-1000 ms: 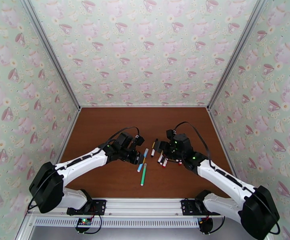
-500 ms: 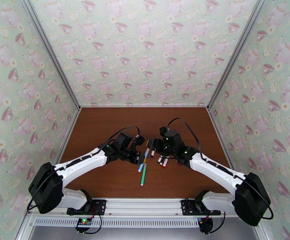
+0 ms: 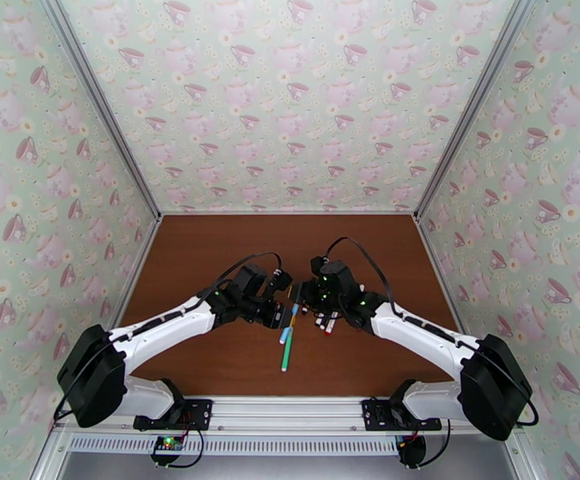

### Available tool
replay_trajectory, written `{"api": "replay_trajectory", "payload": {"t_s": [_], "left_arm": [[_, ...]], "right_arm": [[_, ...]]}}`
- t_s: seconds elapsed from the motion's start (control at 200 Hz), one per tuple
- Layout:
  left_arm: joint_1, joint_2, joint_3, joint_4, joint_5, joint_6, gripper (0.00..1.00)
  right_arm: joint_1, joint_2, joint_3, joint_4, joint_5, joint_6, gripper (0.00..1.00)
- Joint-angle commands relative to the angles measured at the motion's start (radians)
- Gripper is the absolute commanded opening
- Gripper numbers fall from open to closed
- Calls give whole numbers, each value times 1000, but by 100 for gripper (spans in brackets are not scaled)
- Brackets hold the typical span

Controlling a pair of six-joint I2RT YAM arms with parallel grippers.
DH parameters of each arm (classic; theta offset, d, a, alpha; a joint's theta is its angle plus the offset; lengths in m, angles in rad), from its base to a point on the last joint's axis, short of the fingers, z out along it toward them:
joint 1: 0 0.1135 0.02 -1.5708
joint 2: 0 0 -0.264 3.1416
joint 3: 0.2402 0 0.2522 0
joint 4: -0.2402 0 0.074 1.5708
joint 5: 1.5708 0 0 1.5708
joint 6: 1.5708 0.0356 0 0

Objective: Open the pen caps

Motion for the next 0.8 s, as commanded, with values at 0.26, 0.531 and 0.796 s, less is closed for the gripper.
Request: {"api": "replay_trajectory", "payload": {"t_s": [0.26,0.531,0.796], "left_arm": [[-10,19,21,48,1,-35,19],[-11,19,15,50,-22,-43,20],[-11,-29,-45,100,-35,-56,27]], "right_arm": [[6,5,17,-8,-7,6,27],[5,13,24,-9,-18,10,20],[6,7,45,-25,0,14,10]]}}
